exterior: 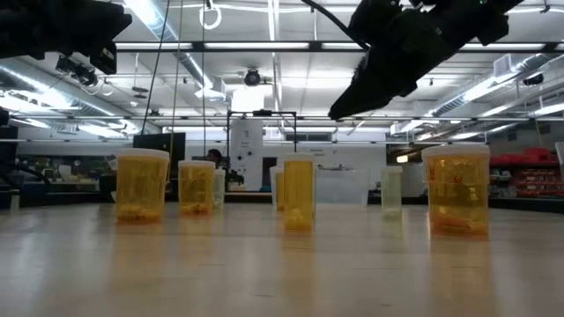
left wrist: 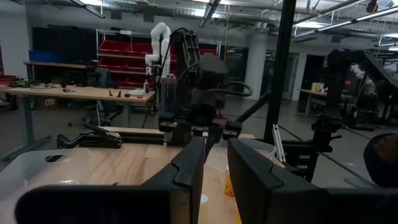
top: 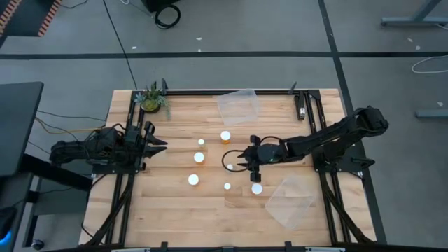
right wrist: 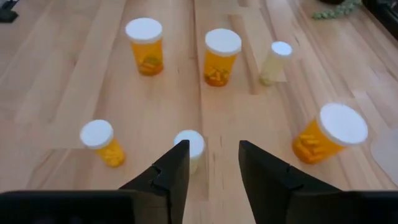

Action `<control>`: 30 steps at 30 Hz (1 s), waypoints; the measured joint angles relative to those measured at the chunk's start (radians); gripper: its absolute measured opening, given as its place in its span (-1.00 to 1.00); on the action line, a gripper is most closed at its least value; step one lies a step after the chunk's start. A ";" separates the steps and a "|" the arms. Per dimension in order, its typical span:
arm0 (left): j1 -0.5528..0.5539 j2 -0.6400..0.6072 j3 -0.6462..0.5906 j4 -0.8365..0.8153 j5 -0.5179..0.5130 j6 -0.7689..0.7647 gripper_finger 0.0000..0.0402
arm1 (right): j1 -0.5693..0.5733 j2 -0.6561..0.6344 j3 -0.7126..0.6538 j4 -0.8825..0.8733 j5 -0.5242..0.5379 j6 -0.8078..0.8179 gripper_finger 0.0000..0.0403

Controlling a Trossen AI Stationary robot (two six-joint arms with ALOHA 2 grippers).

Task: Pick and place medicine bottles into bin by pill shape (circle, oval)
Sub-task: Put the middle yellow pill bottle into the top transparent bin

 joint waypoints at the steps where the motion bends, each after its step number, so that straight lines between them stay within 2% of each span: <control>1: 0.000 0.000 0.000 0.000 0.000 0.000 -0.58 | 0.005 0.000 0.010 -0.008 0.000 0.000 -0.26; 4: 0.000 0.000 0.000 0.000 0.000 0.000 -0.57 | 0.022 0.006 0.046 -0.044 0.011 0.000 -0.25; 9: 0.000 0.000 0.000 0.000 0.000 0.000 -0.59 | 0.057 0.036 0.158 -0.219 0.085 -0.003 -0.24; 20: 0.000 0.000 0.000 -0.001 0.000 0.000 -0.57 | 0.073 0.234 0.415 -0.485 0.084 -0.061 -0.24; 25: 0.000 0.000 0.000 -0.002 0.000 0.000 -0.58 | 0.073 0.274 0.494 -0.558 0.081 -0.105 -0.23; 30: 0.000 0.000 0.000 -0.001 0.000 0.000 -0.61 | 0.071 0.287 0.564 -0.637 0.077 -0.128 -0.11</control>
